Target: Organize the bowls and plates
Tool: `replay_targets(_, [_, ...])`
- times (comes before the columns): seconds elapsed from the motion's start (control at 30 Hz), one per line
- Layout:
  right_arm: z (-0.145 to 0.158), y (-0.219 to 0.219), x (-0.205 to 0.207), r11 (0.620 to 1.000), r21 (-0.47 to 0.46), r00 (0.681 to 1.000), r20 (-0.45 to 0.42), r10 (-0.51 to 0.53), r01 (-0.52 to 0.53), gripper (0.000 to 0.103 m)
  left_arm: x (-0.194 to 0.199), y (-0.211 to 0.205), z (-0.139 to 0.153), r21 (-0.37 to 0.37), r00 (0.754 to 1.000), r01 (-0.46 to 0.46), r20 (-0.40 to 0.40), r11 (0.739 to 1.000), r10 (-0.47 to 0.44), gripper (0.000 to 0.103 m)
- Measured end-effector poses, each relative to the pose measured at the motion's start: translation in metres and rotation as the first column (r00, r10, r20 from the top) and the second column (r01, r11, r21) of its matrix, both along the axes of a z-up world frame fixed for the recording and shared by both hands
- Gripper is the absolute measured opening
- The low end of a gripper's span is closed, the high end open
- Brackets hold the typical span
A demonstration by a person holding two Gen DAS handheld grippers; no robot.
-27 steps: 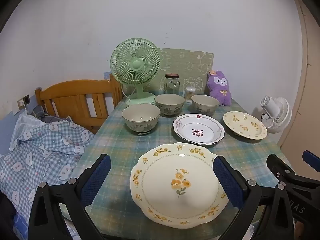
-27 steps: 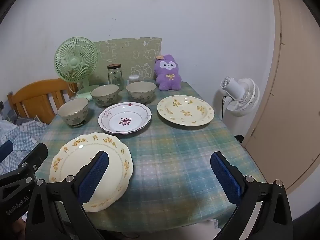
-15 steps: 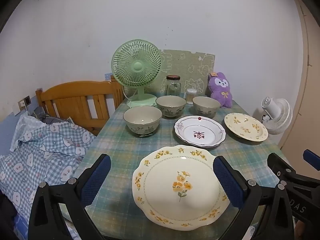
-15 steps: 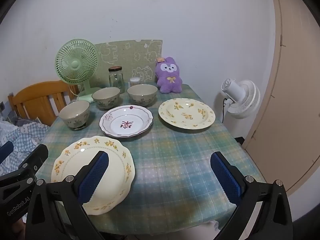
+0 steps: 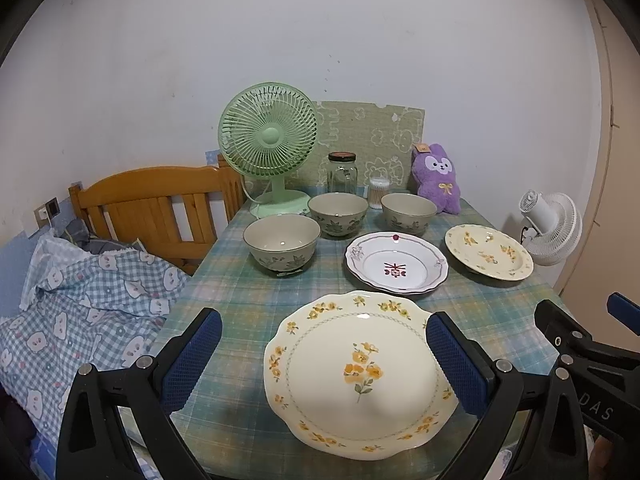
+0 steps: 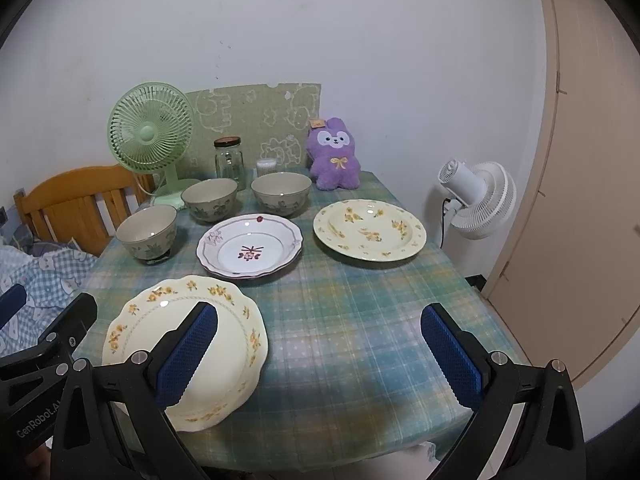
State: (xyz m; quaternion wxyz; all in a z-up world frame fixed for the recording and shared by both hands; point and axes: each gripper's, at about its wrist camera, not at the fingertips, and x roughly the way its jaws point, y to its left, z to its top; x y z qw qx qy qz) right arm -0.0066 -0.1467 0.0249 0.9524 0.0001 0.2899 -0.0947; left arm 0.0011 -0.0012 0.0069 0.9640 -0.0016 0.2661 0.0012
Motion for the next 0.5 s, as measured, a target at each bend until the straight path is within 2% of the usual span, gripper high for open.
replay_targets(0.5, [-0.0001,-0.0001,-0.0045,1.000,-0.002,1.000,0.002,-0.005,0.005,0.103,-0.0013,-0.0005,-0.0013,-0.004,1.000,0.001,-0.012,1.000,-0.001,0.103])
